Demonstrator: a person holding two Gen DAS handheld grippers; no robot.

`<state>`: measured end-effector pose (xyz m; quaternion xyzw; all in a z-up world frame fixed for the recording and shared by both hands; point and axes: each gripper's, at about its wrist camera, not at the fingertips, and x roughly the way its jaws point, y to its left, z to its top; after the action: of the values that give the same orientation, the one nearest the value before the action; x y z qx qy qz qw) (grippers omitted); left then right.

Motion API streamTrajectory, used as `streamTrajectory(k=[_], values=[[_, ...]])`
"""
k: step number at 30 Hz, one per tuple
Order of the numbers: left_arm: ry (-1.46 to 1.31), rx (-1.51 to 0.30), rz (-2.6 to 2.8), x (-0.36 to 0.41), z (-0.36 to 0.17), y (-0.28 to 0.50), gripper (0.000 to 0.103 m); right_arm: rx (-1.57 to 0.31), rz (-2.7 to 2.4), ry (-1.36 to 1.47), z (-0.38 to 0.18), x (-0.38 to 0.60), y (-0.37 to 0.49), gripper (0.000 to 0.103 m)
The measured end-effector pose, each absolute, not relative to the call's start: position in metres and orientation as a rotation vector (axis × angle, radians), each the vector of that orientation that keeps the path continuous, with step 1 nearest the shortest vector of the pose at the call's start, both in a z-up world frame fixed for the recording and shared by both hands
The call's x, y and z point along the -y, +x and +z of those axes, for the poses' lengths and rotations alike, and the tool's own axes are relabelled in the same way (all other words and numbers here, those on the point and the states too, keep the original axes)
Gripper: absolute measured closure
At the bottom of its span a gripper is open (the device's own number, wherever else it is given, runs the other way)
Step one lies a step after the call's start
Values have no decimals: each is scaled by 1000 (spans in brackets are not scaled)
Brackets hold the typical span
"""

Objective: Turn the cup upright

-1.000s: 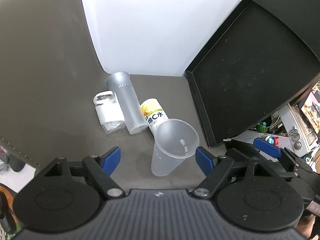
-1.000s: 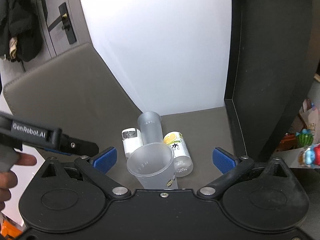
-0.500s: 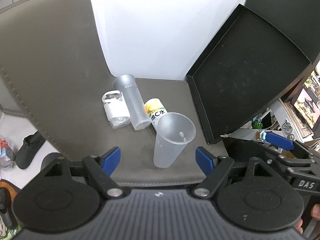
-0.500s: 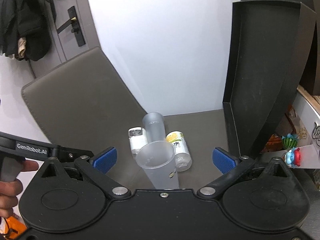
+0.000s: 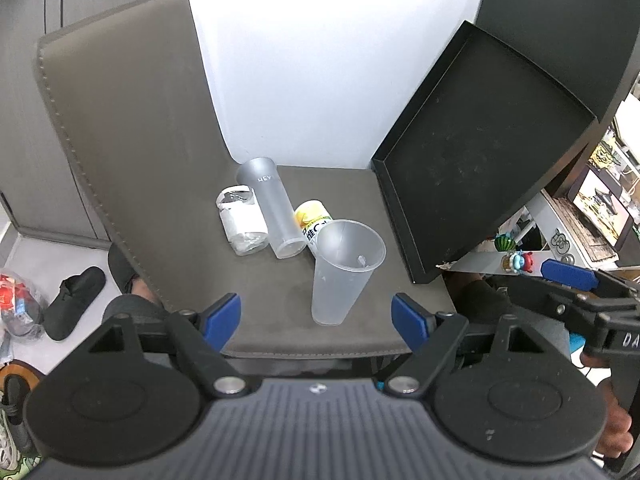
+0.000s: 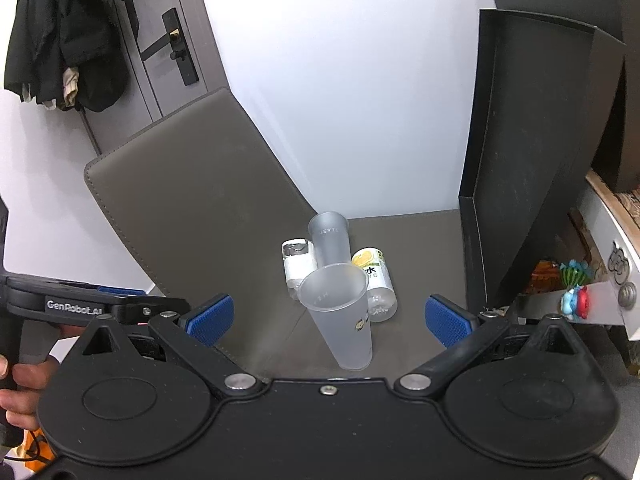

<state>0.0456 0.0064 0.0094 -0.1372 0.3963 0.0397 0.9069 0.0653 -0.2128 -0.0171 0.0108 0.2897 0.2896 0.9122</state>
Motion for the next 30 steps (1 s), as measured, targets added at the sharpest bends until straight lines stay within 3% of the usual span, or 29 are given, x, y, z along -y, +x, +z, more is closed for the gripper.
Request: streamTrajectory(k=[9,30], values=[[-272,-798,97,-5,17,20,15,-602,607,9,-12,219,49,0],[-247,-792,86,-2,14,-9,14,-591,613,-13,-8,233,33,0]])
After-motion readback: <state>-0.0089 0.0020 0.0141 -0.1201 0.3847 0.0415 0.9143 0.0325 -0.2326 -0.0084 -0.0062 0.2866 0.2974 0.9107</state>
